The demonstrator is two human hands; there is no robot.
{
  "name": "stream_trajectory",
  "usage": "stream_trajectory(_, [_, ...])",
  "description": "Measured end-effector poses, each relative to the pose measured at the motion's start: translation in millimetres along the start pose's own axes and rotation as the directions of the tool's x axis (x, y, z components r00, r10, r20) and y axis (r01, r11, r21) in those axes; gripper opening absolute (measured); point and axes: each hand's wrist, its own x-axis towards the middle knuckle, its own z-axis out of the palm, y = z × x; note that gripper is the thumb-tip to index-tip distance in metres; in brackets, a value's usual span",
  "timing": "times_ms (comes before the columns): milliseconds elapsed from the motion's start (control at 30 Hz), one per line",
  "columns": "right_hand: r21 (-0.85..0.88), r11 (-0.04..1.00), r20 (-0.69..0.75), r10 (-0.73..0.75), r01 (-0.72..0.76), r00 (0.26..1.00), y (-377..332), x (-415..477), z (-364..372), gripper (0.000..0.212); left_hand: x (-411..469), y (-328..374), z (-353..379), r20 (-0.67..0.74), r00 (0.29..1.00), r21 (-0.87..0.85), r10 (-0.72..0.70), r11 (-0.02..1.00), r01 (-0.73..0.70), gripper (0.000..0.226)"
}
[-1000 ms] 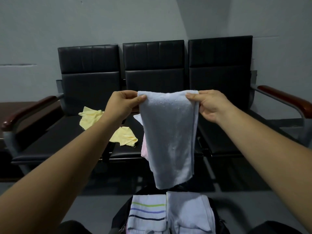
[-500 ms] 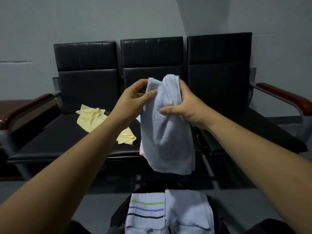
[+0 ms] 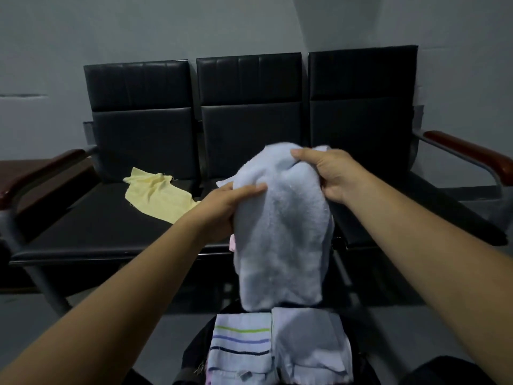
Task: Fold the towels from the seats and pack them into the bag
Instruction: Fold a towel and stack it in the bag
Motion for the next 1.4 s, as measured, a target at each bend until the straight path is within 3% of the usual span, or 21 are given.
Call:
stream_trajectory(133, [-0.093,0.981,0.059,0.177,-0.171,0.982,21,-10,-11,0.036,7,2,1,-0.206,0.978,-0.062,-0.033,0.998,0.020,0.047])
stream_trajectory(233, [0.037,0.974,0.248,0.210,-0.226,0.946,38,-18,-17,0.031,7,3,-3,-0.194,0.978,-0.158,-0.079,0.986,0.048,0.065])
stream_trajectory(300, [0.081,0.971,0.367,0.182,-0.227,0.912,49,-19,-18,0.038,7,2,-10,-0.164,0.985,-0.183,-0.058,0.983,0.028,0.063])
stream_trajectory(433, [0.065,0.997,0.239,0.033,-0.050,0.970,56,-9,-18,0.057,4,1,-28,-0.083,0.995,-0.046,0.057,0.997,-0.061,0.045])
stream_trajectory(567, [-0.037,0.992,0.187,-0.111,0.120,0.976,55,-6,-18,0.051,3,-1,-51,-0.079,0.992,0.212,0.101,0.974,-0.083,0.032])
stream_trajectory(700, [-0.261,0.942,0.163,-0.173,0.211,0.971,64,-6,-18,0.035,1,-9,-62,-0.177,0.970,0.423,0.167,0.903,-0.079,0.027])
stream_trajectory(800, [-0.312,0.929,0.169,-0.155,0.202,0.973,72,-6,-22,0.036,3,-16,-67,-0.228,0.943,0.501,0.240,0.860,-0.097,0.029])
stream_trajectory(933, [-0.507,0.815,0.259,-0.164,0.279,0.952,77,-8,-28,0.042,-3,-19,-71,-0.152,0.941,0.715,0.302,0.691,-0.106,0.015])
stream_trajectory(1100, [-0.676,0.664,0.252,-0.199,0.320,0.947,85,-10,-30,0.033,-10,-24,-76,-0.080,0.973,0.734,0.215,0.674,-0.089,0.023])
stream_trajectory(1267, [-0.745,0.570,0.222,-0.278,0.347,0.934,94,-10,-31,0.018,-6,-38,-78,-0.249,0.879,0.776,0.406,0.627,-0.069,0.009])
stream_trajectory(1400, [-0.576,0.729,0.151,-0.349,0.369,0.925,96,-12,-30,0.013,-7,-45,-79,-0.216,0.833,0.723,0.510,0.657,-0.214,0.014])
